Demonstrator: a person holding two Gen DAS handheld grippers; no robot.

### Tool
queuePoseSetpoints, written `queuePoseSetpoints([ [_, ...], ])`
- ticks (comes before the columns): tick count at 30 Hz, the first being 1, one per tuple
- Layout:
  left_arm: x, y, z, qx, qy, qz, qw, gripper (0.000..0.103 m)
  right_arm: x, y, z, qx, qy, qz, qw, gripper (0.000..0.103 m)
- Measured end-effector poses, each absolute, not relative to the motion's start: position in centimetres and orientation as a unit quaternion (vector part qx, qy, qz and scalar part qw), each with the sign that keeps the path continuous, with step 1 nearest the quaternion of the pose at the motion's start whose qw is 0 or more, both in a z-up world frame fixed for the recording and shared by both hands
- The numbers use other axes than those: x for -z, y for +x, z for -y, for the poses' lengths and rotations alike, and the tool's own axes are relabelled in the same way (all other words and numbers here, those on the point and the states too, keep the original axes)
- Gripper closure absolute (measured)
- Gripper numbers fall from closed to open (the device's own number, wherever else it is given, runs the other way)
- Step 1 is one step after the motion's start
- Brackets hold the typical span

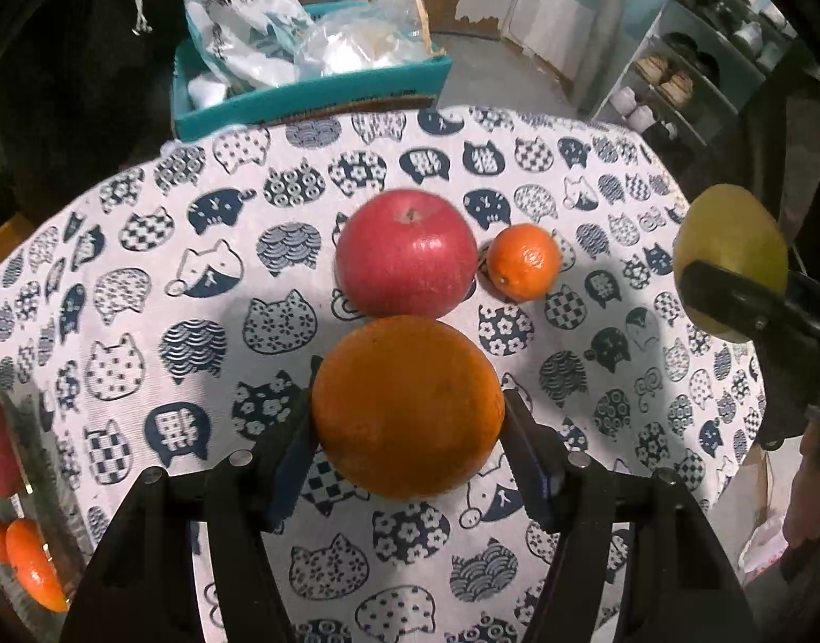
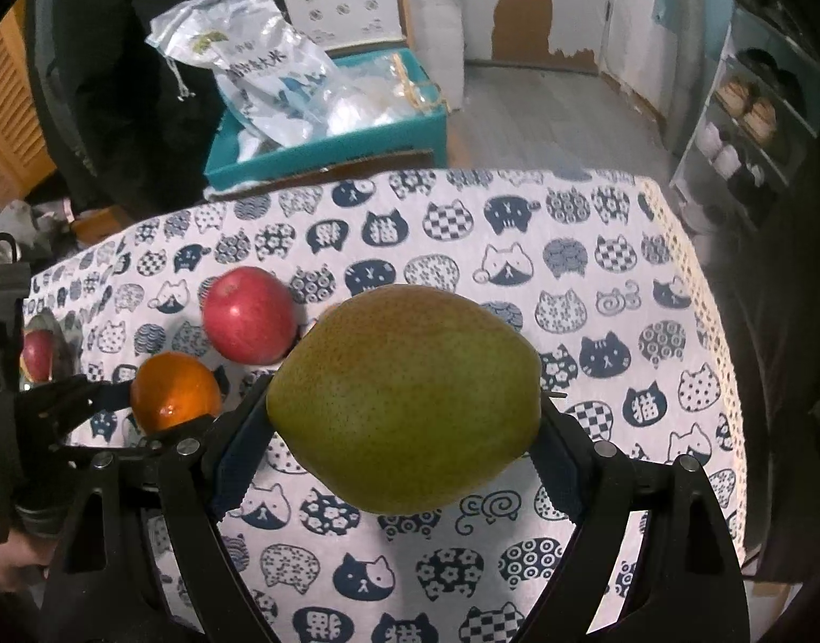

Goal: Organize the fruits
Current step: 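Grasp the large orange with the left tool while the right tool lifts the pear, then carry the orange with the left tool while the right tool carries the pear toward the bowl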

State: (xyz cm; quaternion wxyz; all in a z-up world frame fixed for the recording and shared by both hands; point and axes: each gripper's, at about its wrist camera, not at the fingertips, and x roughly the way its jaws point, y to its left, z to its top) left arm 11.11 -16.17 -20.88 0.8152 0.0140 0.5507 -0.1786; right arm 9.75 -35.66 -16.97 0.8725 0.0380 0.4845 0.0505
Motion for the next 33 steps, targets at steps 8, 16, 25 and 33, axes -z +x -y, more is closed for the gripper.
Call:
queuePoseSetpoints([
  [8,16.4,9.2,15.2,0.182,0.015,-0.509,0.841,0.036,13.7,9.0,34.4,-0.069,0.035,-0.452,0.889,0.016],
  [16,12.0,7.6,13.8,0.186,0.009,-0.471,0.862,0.036,10.1,7.7,32.9,-0.090,0.029,-0.418,0.903,0.016],
  [25,8.4,5.8,12.4,0.186,0.006,-0.440,0.879,0.036,6.8,6.6,31.4,-0.114,0.028,-0.387,0.915,0.016],
  [33,6.0,4.4,10.5,0.182,-0.003,-0.419,0.890,0.036,4.4,5.7,30.0,-0.134,0.026,-0.365,0.921,0.016],
])
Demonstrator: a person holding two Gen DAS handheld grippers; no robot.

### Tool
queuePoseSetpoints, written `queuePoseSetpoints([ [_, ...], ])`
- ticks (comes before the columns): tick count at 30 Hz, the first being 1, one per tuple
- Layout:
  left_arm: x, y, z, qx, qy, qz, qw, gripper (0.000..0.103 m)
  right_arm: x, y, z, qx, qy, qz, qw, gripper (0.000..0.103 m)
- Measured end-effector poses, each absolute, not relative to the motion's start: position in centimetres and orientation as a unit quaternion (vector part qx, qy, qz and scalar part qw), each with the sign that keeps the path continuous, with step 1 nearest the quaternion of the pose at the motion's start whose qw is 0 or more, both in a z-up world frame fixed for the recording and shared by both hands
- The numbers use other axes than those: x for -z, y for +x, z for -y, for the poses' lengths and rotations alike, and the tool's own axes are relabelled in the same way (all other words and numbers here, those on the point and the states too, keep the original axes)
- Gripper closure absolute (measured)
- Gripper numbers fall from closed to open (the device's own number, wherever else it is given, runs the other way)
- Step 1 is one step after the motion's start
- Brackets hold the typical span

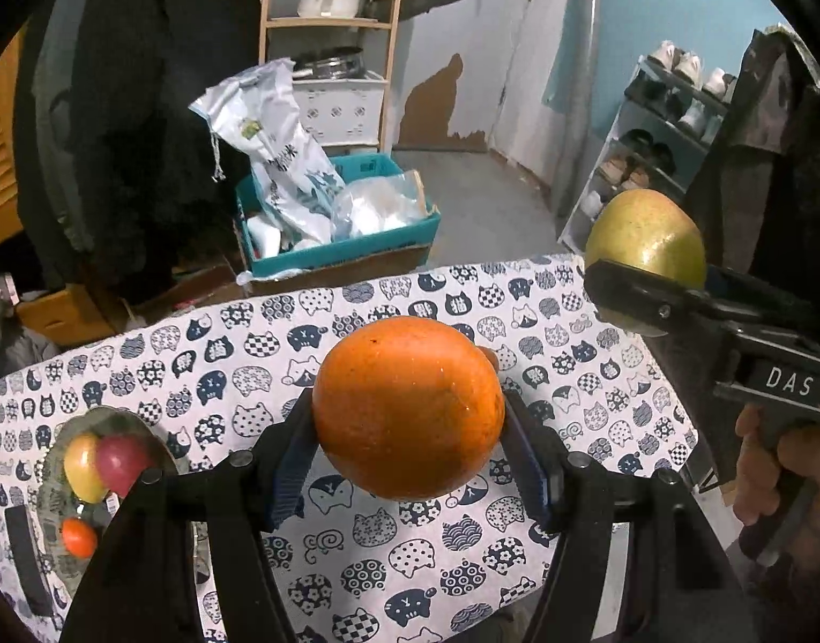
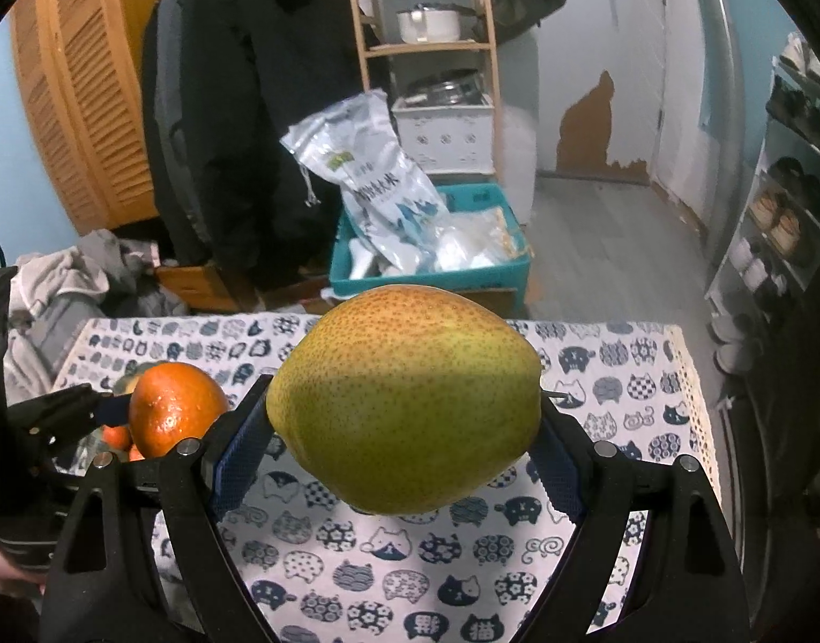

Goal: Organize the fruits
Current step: 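Carry the orange with the left tool while the right tool carries the pear toward the bowl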

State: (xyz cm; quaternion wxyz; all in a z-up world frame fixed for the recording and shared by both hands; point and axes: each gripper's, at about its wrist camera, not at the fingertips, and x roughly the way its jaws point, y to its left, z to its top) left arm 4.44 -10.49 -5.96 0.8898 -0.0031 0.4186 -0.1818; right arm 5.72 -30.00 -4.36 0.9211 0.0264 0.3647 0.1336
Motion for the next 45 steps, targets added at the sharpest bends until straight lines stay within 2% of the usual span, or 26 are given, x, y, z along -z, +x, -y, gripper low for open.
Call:
queuePoseSetpoints([
  [14,3.3,2.6,7.2,0.170,-0.012,-0.387,0.906,0.036,2.2,4.9,26.5,-0.163,0.012,-0.347,0.924,0.016],
  [45,6.4,1.2,-9.7,0.046,-0.095,-0.406,0.908,0.036,3.9,6.9,9.8,-0.269,-0.030,-0.372,0.888,0.016],
])
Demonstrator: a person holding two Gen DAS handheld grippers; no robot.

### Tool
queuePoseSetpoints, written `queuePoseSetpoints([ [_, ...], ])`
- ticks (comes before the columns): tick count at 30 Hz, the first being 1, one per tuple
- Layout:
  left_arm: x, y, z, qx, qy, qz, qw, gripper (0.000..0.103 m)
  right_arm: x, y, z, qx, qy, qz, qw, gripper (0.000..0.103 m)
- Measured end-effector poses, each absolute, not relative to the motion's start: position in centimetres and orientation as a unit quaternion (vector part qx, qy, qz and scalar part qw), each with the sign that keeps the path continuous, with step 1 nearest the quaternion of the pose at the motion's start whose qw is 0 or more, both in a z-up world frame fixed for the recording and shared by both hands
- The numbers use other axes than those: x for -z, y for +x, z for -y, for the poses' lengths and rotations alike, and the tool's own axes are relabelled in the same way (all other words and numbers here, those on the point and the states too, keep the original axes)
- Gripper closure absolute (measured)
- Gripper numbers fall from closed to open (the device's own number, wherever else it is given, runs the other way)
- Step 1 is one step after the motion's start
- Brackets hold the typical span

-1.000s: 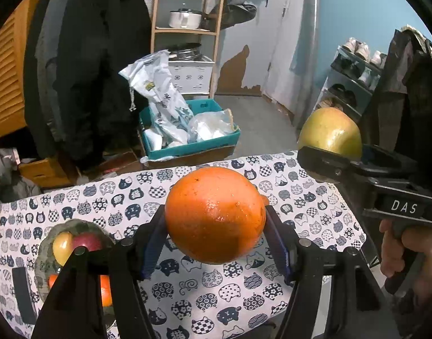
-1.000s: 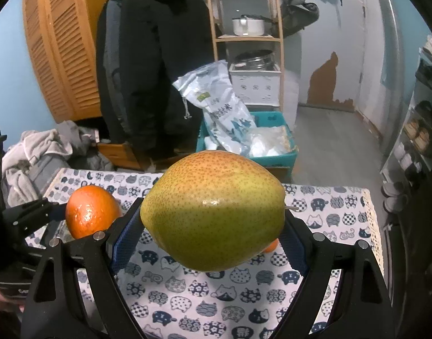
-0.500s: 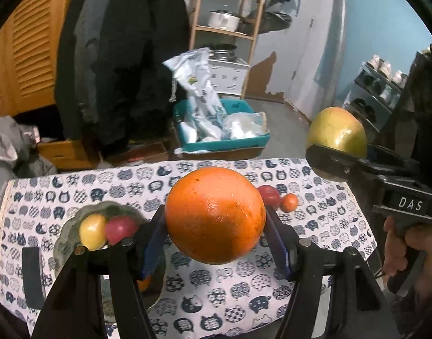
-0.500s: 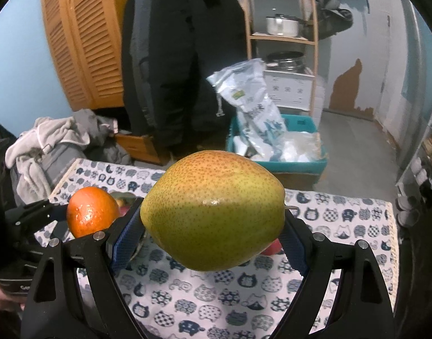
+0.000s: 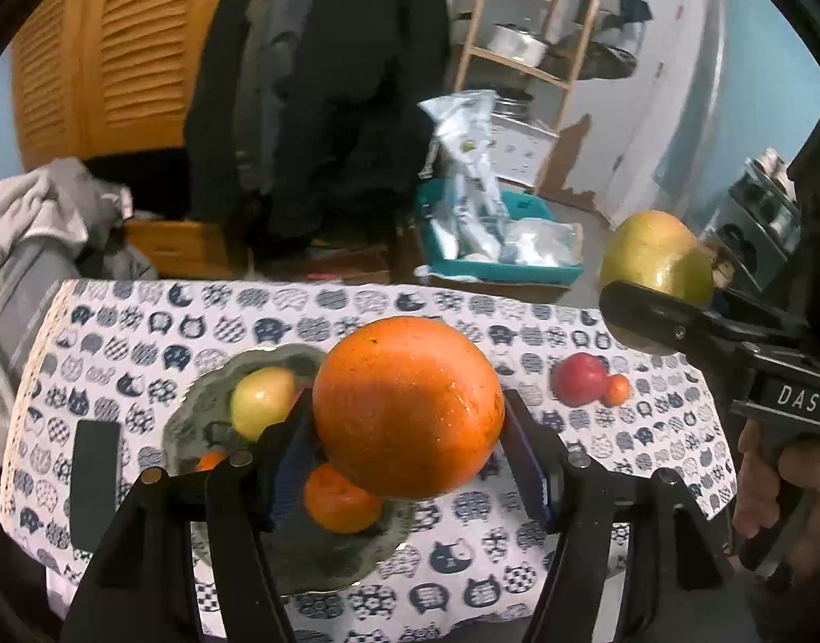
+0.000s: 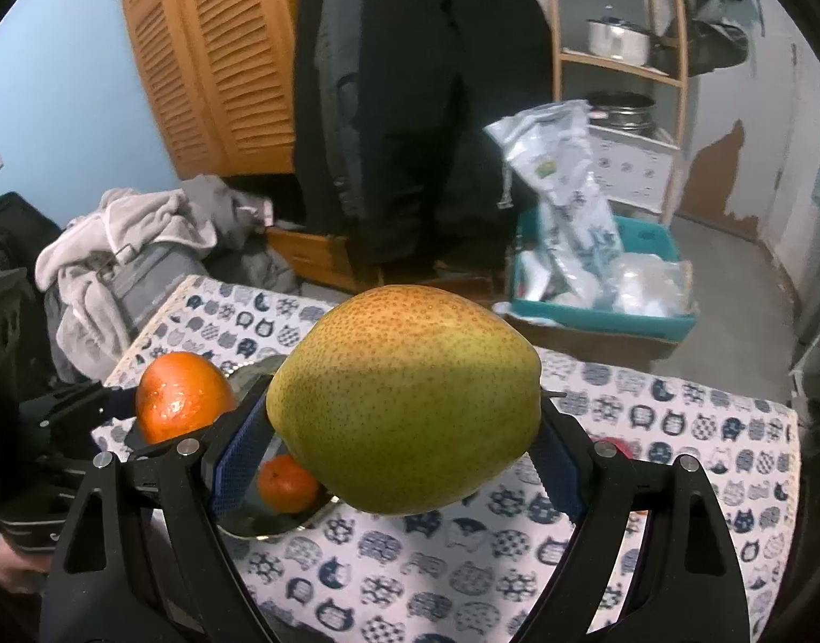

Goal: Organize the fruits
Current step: 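Carry the orange with the left tool while the right tool carries the pear toward the bowl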

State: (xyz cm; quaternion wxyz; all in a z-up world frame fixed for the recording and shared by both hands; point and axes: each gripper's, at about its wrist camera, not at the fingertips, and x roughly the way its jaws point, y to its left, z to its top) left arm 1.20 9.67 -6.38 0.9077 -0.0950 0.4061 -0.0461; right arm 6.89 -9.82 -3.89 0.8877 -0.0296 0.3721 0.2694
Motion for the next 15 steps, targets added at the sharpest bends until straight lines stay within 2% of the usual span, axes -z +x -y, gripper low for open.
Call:
queuePoseSetpoints([
  [15,12.0,0.6,-16.3,-0.017,-0.131,-0.454,0.881,0.036,7.8,8.1,2.7,-0.309,-0.052,-0.405,0.859,0.016],
])
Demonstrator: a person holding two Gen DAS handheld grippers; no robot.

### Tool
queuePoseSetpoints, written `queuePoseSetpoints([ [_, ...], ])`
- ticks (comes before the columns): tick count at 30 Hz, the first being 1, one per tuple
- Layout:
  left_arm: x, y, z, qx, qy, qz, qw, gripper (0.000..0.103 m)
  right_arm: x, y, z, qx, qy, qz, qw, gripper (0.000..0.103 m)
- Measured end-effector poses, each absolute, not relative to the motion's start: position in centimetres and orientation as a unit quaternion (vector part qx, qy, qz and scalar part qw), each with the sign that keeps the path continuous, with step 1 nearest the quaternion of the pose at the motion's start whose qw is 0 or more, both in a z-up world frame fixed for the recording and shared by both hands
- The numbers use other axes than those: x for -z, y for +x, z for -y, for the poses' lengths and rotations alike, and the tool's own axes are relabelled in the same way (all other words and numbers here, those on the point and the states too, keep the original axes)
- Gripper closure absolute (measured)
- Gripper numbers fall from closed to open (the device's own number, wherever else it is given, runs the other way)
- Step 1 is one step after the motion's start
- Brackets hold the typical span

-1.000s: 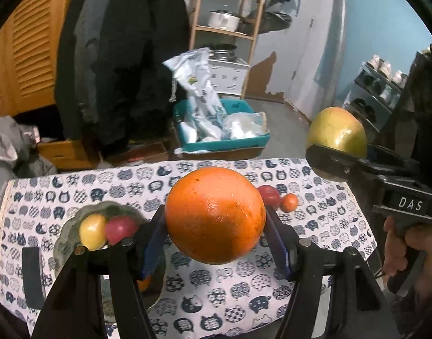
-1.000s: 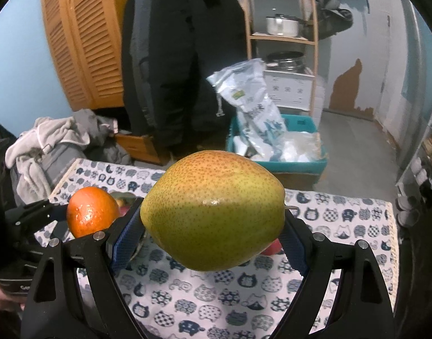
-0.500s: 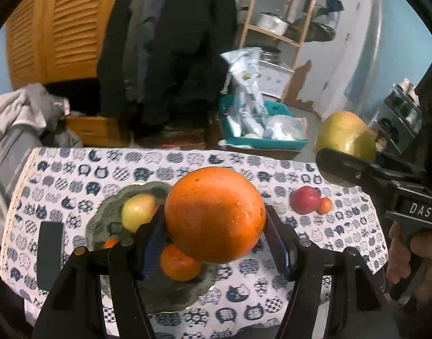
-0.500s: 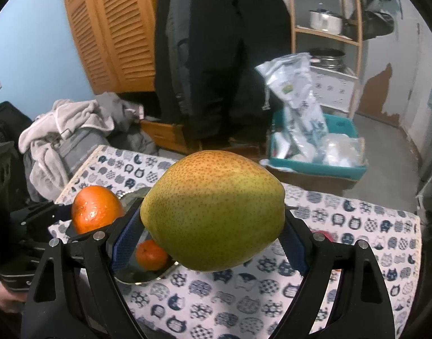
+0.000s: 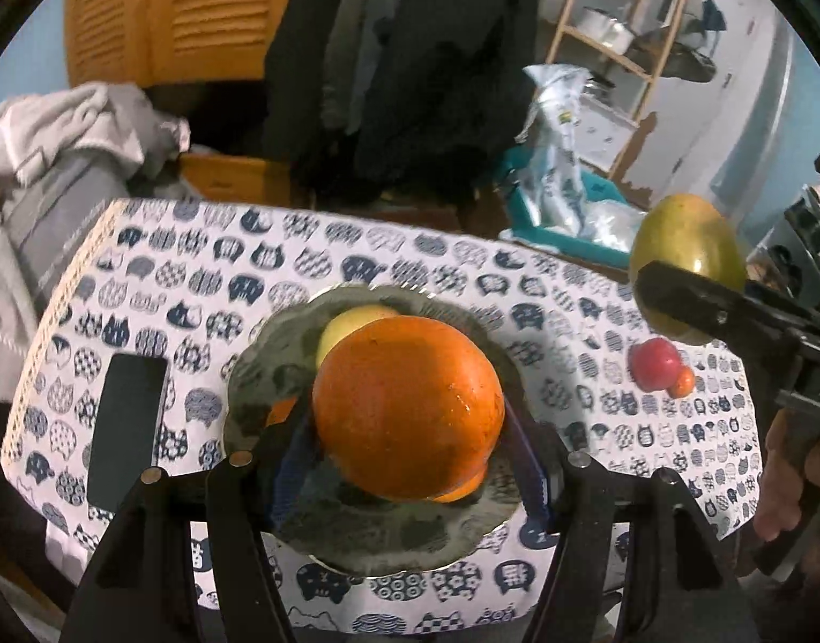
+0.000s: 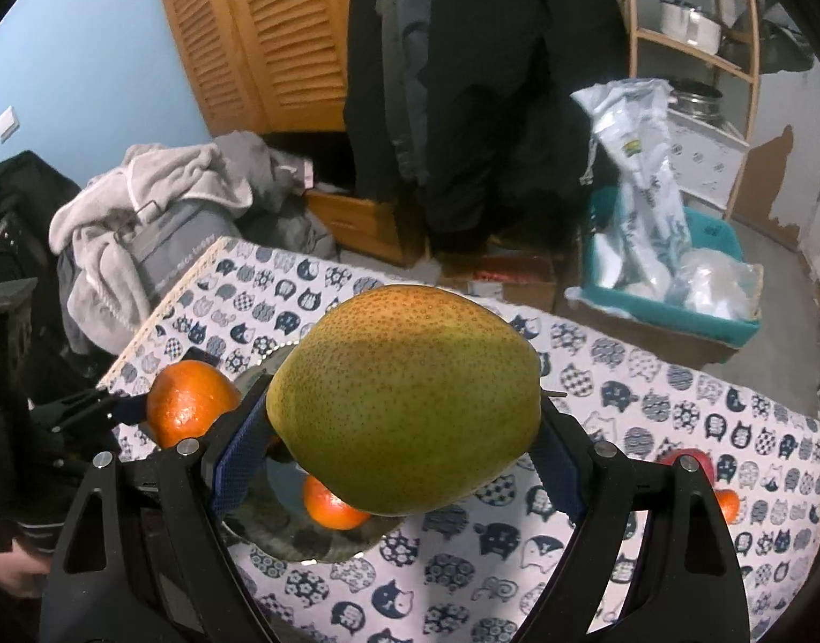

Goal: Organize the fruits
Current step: 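Carry the orange with the left tool while the right tool carries the pear toward the bowl, then lower the orange into the bowl with the left tool while the right tool lowers the pear in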

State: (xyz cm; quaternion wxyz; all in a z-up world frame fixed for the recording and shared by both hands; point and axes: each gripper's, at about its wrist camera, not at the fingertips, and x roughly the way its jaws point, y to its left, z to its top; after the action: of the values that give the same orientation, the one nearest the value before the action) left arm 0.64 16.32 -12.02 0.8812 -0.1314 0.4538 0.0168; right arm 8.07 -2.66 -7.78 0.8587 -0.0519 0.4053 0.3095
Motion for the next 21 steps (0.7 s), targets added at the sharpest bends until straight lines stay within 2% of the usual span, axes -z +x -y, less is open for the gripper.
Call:
queuePoseSetpoints([
  [11,16.3,0.9,-18.5,-0.039,-0.161,-0.500,0.850,0.036,11.9,8.9,0.1,-0.317,-0.062,-0.443,0.836,0.016],
  [21,19.3,1.2,-17.6,-0.049,-0.134,-0.534,0.833,0.036,15.8,9.7,-0.8,-0.311,-0.066,-0.477,0.820,0.016],
])
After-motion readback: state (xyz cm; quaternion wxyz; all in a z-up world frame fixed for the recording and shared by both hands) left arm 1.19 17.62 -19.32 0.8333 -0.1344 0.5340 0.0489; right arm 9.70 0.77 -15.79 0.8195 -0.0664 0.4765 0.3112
